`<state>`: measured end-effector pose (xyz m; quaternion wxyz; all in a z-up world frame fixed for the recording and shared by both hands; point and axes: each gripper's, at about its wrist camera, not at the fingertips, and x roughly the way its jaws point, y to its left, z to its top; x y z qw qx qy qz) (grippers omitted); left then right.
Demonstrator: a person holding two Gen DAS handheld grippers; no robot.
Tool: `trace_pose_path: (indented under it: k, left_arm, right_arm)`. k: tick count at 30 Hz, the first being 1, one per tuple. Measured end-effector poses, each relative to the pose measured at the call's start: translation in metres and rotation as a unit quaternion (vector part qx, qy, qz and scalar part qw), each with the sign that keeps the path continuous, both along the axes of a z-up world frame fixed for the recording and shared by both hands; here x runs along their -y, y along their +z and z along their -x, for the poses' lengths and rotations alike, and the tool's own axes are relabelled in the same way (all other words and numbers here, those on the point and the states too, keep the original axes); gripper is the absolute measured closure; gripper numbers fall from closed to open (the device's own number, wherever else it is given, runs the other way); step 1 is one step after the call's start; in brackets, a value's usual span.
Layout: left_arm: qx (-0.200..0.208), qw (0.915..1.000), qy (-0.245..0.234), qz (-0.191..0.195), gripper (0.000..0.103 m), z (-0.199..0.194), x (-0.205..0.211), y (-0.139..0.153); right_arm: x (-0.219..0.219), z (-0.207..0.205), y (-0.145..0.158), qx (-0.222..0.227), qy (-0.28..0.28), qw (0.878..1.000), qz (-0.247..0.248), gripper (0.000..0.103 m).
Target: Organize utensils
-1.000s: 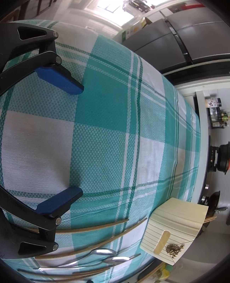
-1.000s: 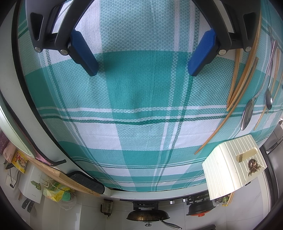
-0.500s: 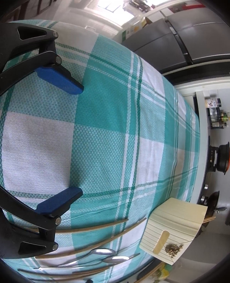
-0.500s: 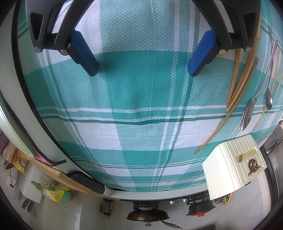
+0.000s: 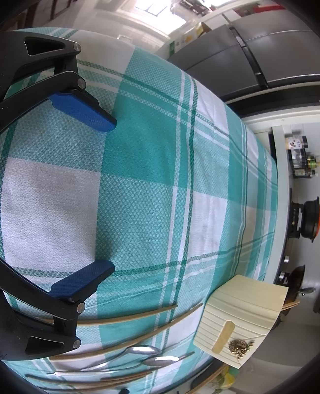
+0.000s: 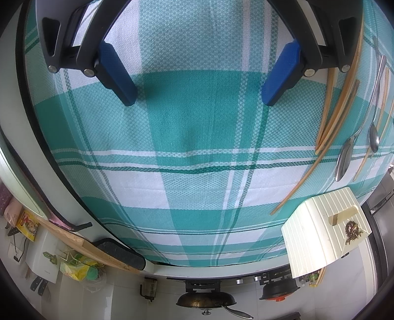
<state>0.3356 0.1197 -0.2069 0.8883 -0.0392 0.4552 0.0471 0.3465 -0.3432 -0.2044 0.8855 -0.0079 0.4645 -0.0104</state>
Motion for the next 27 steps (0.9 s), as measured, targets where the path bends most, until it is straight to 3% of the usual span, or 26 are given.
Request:
trace_pose_path:
  k: [27]
  left_arm:
    - [-0.001,1.0,0.005,-0.008,0.0,0.0049,0.0014,-0.0008]
  right_arm:
    - [-0.0012,-0.0005,-0.0002,0.0,0.0,1.0,0.0,0.0]
